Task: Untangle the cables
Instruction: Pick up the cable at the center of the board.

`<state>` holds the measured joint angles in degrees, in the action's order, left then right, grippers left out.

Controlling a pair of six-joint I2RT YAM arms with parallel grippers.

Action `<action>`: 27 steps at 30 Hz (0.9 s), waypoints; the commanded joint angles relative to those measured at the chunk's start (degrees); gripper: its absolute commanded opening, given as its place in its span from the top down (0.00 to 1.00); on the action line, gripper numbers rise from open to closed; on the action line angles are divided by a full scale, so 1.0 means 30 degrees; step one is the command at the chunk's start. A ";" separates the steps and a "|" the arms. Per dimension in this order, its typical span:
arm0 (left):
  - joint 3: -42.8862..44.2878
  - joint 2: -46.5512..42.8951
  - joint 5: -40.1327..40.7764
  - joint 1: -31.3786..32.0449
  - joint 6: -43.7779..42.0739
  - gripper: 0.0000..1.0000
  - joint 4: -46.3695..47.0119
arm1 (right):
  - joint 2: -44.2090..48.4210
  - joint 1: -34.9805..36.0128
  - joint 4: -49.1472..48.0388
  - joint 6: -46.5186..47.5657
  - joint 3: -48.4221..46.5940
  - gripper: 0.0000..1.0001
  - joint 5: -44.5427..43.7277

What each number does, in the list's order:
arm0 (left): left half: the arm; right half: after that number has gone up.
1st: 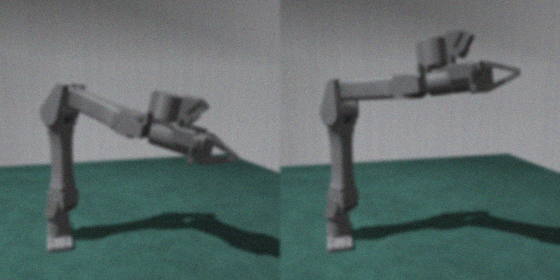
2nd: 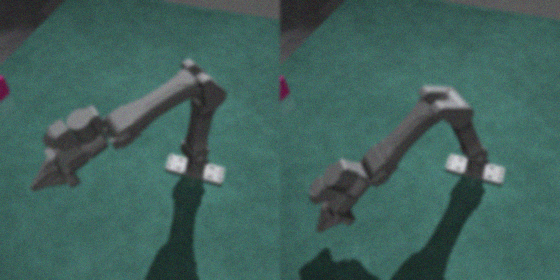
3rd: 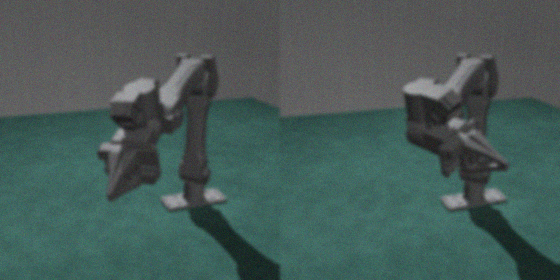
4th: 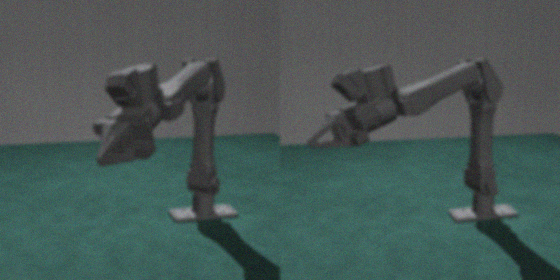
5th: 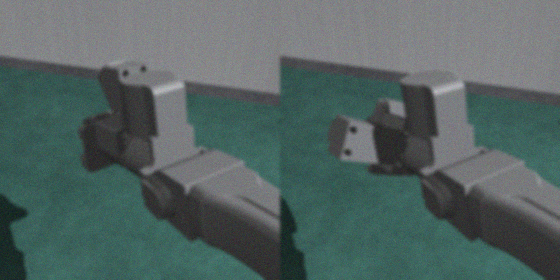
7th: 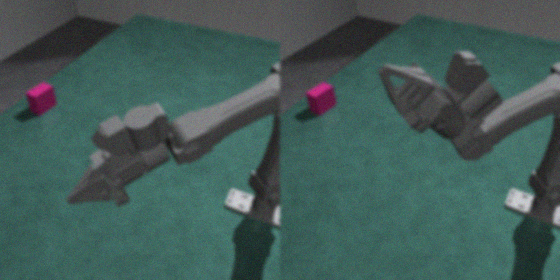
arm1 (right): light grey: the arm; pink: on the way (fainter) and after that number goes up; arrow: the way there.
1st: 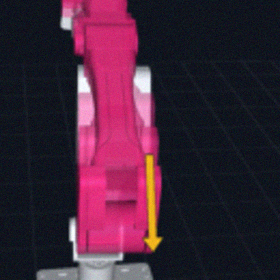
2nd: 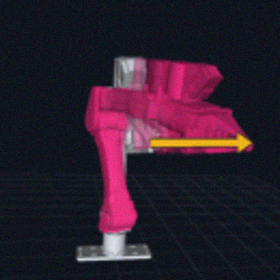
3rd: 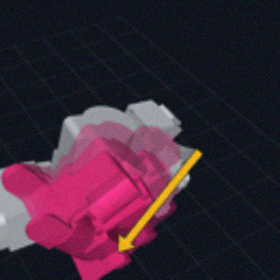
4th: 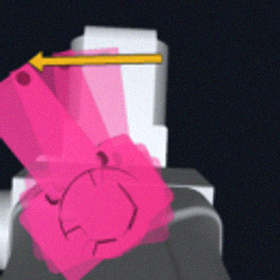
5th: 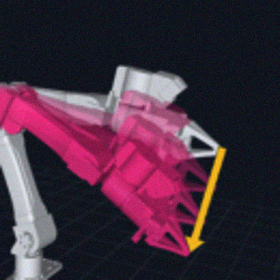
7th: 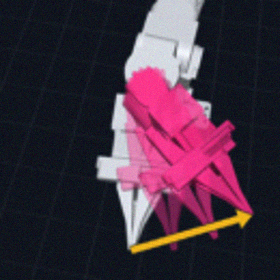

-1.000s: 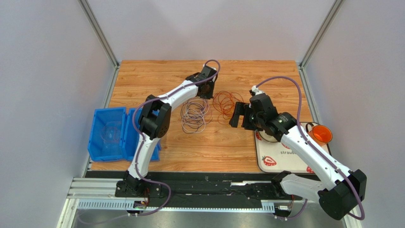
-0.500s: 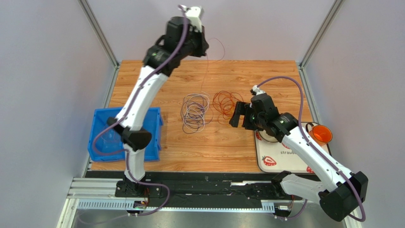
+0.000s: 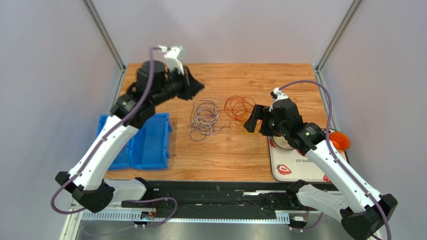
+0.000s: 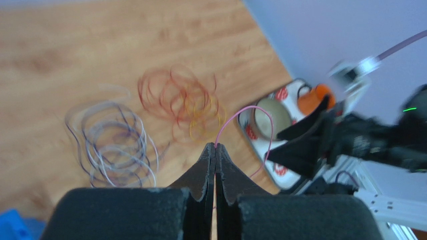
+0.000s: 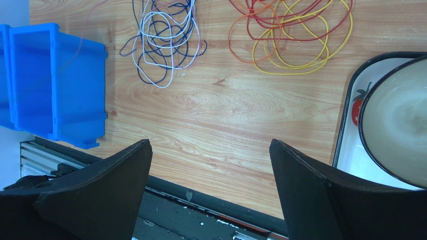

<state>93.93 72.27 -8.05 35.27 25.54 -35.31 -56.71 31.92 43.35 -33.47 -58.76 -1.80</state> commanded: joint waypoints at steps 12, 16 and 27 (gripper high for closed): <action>-1.0510 0.0285 0.2168 0.1340 0.2912 0.17 0.0496 | 0.0270 -0.0094 -0.0506 -0.1293 0.0427 0.09 0.1245; -0.9750 0.1102 0.6049 0.1195 0.3205 0.12 -0.0475 | 0.0270 -0.0094 -0.0535 -0.1235 0.0662 0.09 0.1129; -0.7757 0.5555 0.6933 -0.2904 0.3206 0.21 0.0402 | -0.0403 -0.0094 -0.0740 -0.0913 0.0866 0.09 0.1216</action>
<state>67.11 85.97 11.14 29.85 34.79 -36.56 -57.06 31.81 43.38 -36.60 -56.45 1.17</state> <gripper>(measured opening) 0.803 0.915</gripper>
